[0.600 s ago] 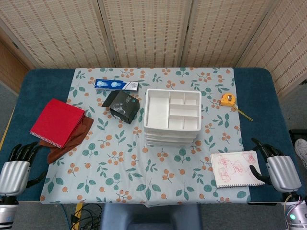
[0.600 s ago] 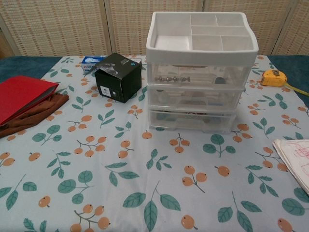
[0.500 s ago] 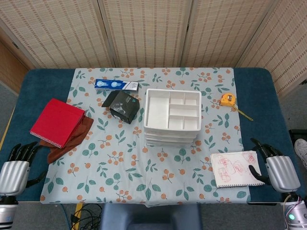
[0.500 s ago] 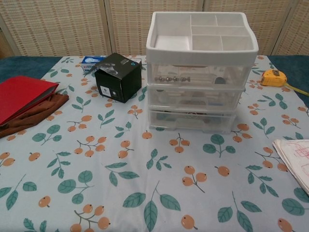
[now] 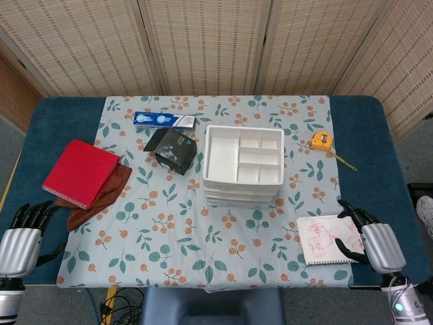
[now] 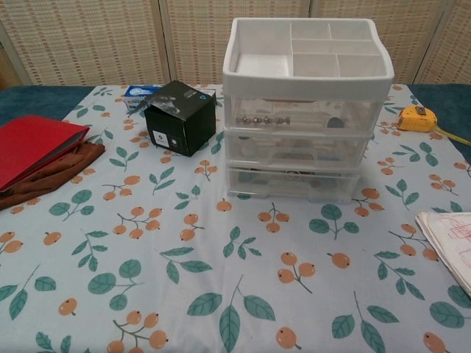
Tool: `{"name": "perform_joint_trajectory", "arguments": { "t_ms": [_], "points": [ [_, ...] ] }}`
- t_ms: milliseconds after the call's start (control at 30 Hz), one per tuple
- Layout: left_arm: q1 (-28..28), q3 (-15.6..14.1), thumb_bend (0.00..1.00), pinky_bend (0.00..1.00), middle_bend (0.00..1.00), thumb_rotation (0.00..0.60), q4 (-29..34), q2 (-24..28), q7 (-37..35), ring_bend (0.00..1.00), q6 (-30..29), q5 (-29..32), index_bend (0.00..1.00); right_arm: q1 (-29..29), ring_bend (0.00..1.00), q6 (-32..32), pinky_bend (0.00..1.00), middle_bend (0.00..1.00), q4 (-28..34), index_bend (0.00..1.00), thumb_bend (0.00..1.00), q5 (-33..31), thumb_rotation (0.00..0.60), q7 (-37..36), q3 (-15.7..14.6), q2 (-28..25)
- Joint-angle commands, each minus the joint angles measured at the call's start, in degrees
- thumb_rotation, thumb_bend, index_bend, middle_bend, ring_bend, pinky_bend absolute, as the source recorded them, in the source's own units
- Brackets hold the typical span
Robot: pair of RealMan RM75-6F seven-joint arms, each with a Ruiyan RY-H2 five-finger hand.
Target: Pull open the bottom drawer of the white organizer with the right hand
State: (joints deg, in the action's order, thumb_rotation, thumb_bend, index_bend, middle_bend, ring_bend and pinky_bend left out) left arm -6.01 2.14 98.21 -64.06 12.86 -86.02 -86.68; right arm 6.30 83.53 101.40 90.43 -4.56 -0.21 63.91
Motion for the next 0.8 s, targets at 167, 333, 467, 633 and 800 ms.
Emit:
{"name": "perform_joint_trajectory", "arguments": {
  "t_ms": [167, 333, 467, 633, 800],
  "points": [
    [0.09, 0.02, 0.21, 0.09, 0.15, 0.6, 0.02, 0.09, -0.06, 0.14, 0.03, 0.17, 0.18, 3.52, 0.42, -7.66, 0.45, 0.41, 3.56, 0.11, 0.37, -3.04, 0.6, -7.41, 0.64, 2.23],
    [0.17, -0.22, 0.21, 0.09, 0.15, 0.6, -0.03, 0.26, -0.2, 0.14, 0.21, 0.03, 0.18, 7.56, 0.51, -16.53, 0.58, 0.45, 5.34, 0.11, 0.39, -6.33, 0.6, -15.82, 1.12, 3.76],
    [0.43, -0.28, 0.21, 0.09, 0.15, 0.6, 0.04, 0.35, -0.18, 0.14, 0.03, 0.22, 0.18, 10.23, 0.59, -21.94, 0.69, 0.5, 5.95, 0.1, 0.42, -8.15, 0.6, -23.52, 1.9, 5.76],
    [0.58, -0.41, 0.21, 0.09, 0.15, 0.6, 0.22, 0.59, -0.1, 0.14, 0.08, 0.28, 0.18, 13.05, 0.76, -27.2, 0.87, 0.6, 4.92, 0.05, 0.49, -11.65, 0.6, -30.03, 3.64, 9.2],
    [0.82, -0.33, 0.21, 0.09, 0.15, 0.6, 0.3, 0.97, -0.27, 0.14, -0.09, 0.63, 0.18, 15.27, 0.88, -31.23, 0.99, 0.68, 3.38, 0.03, 0.57, -15.37, 0.6, -35.08, 5.62, 13.16]
  ]
}}
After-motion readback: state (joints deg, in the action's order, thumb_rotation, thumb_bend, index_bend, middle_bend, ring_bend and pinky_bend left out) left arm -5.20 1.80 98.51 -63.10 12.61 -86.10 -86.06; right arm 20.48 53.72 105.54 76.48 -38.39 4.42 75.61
